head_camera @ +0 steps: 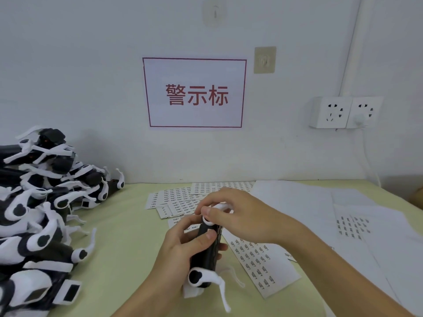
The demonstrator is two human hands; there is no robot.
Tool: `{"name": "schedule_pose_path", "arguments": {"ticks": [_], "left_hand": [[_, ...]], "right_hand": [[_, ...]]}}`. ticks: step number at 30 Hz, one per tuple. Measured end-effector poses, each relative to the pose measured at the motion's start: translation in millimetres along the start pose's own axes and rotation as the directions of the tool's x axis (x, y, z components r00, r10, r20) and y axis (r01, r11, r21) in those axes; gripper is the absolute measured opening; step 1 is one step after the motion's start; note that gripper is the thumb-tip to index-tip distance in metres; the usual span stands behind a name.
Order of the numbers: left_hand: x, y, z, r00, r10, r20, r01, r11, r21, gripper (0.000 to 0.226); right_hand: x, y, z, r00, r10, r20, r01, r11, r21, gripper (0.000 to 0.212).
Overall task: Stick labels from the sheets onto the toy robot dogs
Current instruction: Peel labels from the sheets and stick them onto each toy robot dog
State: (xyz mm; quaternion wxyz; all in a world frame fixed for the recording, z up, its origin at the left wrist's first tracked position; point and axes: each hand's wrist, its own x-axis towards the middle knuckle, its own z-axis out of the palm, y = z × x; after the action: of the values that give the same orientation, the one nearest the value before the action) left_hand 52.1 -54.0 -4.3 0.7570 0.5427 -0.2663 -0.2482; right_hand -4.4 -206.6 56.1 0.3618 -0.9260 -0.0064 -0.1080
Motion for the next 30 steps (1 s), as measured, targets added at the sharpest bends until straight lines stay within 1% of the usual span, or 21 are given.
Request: {"name": "schedule_pose_path", "arguments": {"ticks": [5, 8, 13, 15, 22, 28, 30], "left_hand": [[0.5, 0.9, -5.0, 0.998, 0.019, 0.063, -0.017, 0.999, -0.029, 0.049], [0.7, -0.9, -4.9, 0.998, 0.037, 0.044, -0.035, 0.999, -0.038, 0.046], [1.1, -1.9, 0.5, 0.999, 0.029, -0.037, -0.028, 0.999, 0.028, 0.029], [1.4, -2.6, 0.1, 0.998, 0.022, -0.057, -0.019, 0.998, 0.052, 0.018], [-0.5, -1.9, 0.5, 0.998, 0.006, -0.070, 0.000, 0.996, 0.084, 0.029], [-0.3, -1.8, 0.6, 0.997, 0.012, -0.070, -0.005, 0.995, 0.095, 0.023], [-0.2, -1.4, 1.1, 0.998, 0.005, -0.056, 0.000, 0.996, 0.087, 0.026]], "right_hand": [[-2.0, -0.5, -5.6, 1.000, 0.020, 0.003, -0.020, 0.999, 0.025, 0.016], [-2.8, -2.5, -6.7, 1.000, 0.016, 0.005, -0.016, 0.999, 0.042, 0.016], [-2.8, -3.9, -3.0, 1.000, 0.000, 0.009, 0.000, 1.000, 0.017, 0.015], [-3.0, -4.3, -1.2, 1.000, -0.004, 0.013, 0.004, 1.000, -0.003, 0.015], [-3.0, -5.6, -0.2, 1.000, -0.003, 0.000, 0.003, 1.000, 0.010, 0.018], [-2.8, -6.7, 0.1, 1.000, -0.005, 0.021, 0.005, 1.000, 0.006, 0.018], [-3.2, -6.3, -0.6, 1.000, 0.008, 0.017, -0.008, 1.000, 0.007, 0.018]]}}
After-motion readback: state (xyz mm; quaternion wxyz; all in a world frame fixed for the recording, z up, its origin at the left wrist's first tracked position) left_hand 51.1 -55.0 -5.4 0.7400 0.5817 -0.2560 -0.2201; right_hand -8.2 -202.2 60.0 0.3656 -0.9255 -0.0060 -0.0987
